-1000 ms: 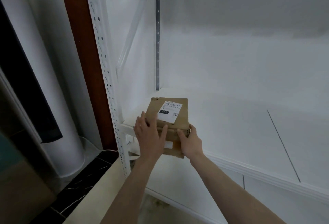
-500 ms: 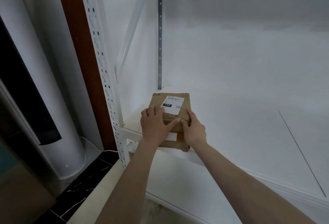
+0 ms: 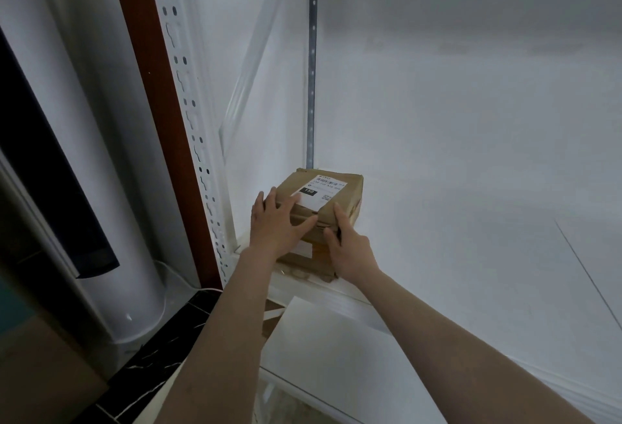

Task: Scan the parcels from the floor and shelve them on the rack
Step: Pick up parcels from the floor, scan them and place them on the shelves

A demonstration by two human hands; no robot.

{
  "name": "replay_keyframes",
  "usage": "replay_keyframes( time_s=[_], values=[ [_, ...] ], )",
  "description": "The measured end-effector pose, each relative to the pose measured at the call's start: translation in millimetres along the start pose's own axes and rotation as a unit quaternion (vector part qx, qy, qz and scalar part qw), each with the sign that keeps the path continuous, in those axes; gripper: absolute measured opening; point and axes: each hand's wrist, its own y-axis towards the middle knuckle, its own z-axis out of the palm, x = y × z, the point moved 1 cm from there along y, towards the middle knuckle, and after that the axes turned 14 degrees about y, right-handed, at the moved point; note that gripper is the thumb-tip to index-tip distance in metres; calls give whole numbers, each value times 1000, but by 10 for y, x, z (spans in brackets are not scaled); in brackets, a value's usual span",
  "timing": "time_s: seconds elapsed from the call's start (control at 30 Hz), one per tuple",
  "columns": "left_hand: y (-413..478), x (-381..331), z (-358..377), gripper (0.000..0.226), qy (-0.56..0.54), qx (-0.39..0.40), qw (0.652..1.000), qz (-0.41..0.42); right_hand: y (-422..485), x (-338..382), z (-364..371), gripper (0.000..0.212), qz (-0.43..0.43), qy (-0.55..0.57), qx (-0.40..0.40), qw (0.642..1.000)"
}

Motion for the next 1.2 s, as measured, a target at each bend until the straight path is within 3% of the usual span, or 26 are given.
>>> replay_keyframes(
  time_s=[0.23,0.43,0.57,0.7,0.8,0.9,1.07,1.2],
  values=[
    [164,116,-6,70,13,18,1000,-3,140,19,126,68,-30,-69,18,997],
    [180,51,17,69,67,38,997,-2,232,18,40,73,-19,-50,67,996],
    [66,-51,84,63,100,-33,994,3,79,11,-85,79,-13,9,105,994],
    [-250,-292,264,61,13,-139,990,14,-362,-275,-206,70,-43,84,6,995],
    [-589,-566,465,61,-45,-168,985,20,-767,-590,-302,61,-53,116,-82,988],
    [-976,-914,663,66,-85,-162,983,33,-1188,-944,-479,47,-42,133,-155,978],
    [-1767,-1700,1104,56,-114,-151,973,131,-2024,-1739,-953,25,16,116,-262,958],
    [-2553,-2475,1655,46,-87,-68,966,234,-2888,-2564,-1501,24,114,58,-312,941]
  ],
)
